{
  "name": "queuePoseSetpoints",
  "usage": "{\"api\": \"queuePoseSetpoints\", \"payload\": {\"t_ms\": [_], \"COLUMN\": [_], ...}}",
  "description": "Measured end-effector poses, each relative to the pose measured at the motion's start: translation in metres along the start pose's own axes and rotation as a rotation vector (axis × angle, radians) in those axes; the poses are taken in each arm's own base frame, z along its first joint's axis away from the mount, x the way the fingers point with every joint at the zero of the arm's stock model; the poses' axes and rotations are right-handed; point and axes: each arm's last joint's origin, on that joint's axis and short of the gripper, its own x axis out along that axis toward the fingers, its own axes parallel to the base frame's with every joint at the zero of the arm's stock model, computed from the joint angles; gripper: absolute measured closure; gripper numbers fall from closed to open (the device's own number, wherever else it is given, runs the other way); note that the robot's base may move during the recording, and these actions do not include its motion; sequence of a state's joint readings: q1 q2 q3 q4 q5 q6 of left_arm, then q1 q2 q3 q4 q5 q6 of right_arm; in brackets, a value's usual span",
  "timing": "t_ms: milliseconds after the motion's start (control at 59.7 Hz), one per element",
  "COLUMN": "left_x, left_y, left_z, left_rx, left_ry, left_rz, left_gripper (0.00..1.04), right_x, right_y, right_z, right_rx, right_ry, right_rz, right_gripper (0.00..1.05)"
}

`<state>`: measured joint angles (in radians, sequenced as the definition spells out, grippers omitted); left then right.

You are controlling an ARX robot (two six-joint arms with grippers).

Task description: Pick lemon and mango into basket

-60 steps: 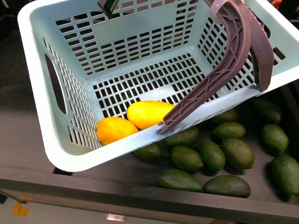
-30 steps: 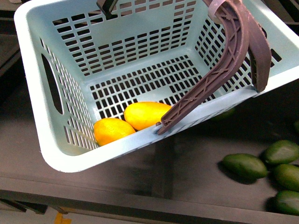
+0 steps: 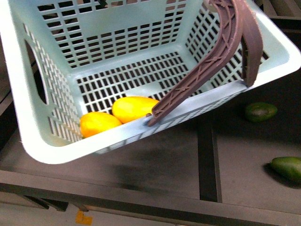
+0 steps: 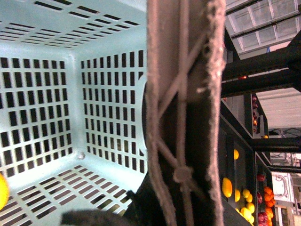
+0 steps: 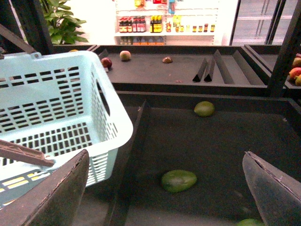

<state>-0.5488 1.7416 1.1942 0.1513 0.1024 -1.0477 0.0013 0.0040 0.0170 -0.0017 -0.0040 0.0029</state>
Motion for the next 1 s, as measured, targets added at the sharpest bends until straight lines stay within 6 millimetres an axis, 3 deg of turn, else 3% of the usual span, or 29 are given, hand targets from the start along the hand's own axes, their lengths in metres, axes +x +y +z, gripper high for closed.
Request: {"api": "queuePoseSetpoints", "payload": {"t_ms": [100, 218, 335, 402, 519, 720, 871, 1005], "left_x": [0.001, 0.011, 0.037, 0.062, 0.093, 0.134, 0.152, 0.158], "left_y": [-0.002, -0.004, 0.009, 0.026, 0.045, 0.054, 0.060, 0.085], "left_z": [-0.004, -0.002, 0.015, 0.032, 0.049, 0.056, 0.053, 0.057], "left_rx": [0.009, 0.028, 0.040, 0.025, -0.064, -0.294, -0.442, -0.522], "left_ry": [-0.007, -0.177, -0.259, -0.291, -0.330, -0.421, -0.485, -0.587], "left_rz": [0.017, 0.275, 0.365, 0.407, 0.412, 0.302, 0.301, 0.365], "left_gripper": [1.00, 1.00, 1.00, 1.00, 1.00, 1.00, 1.00, 1.00], "right_x": [0.000, 0.000, 0.000, 0.000, 0.000, 0.000, 0.000, 0.000], "right_y": [0.000, 0.000, 0.000, 0.000, 0.000, 0.000, 0.000, 0.000], "right_z": [0.000, 0.000, 0.000, 0.000, 0.000, 0.000, 0.000, 0.000], "right_rx": [0.000, 0.000, 0.000, 0.000, 0.000, 0.000, 0.000, 0.000], "right_ry": [0.000, 0.000, 0.000, 0.000, 0.000, 0.000, 0.000, 0.000], "right_rz": [-0.004, -0.003, -0.004, -0.004, -0.003, -0.004, -0.004, -0.004], "right_gripper": [0.09, 0.09, 0.09, 0.09, 0.09, 0.09, 0.09, 0.09]}}
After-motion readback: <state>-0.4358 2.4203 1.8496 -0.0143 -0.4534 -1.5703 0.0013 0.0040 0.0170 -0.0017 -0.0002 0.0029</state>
